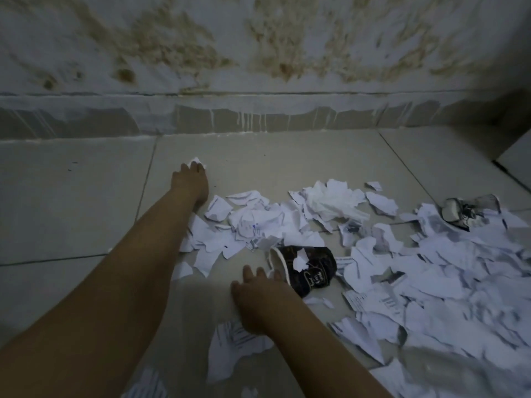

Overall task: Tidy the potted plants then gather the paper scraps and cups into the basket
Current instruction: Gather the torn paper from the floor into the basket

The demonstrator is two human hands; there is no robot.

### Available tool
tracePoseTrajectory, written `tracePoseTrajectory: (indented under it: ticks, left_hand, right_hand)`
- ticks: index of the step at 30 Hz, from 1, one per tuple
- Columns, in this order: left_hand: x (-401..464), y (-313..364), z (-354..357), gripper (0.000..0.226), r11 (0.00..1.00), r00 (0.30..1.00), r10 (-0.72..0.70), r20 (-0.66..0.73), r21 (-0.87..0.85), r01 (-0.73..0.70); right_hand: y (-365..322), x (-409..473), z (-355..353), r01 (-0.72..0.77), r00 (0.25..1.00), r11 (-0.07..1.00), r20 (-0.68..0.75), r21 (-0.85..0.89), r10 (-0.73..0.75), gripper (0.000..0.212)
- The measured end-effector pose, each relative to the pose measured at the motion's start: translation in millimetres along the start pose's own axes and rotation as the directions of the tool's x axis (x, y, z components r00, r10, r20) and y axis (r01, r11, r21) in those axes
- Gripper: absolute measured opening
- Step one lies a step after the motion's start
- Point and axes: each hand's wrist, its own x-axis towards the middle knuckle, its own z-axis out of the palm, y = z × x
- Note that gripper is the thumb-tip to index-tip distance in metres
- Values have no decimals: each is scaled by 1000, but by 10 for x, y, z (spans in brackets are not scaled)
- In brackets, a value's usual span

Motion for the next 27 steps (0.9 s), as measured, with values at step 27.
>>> tracePoseTrajectory:
  ticks: [27]
  left_hand:
    - [-3224,-44,536,43,701,957,3,-290,-682,-209]
  right_hand:
    - [-67,-1444,262,191,876,981,-455,23,-160,35]
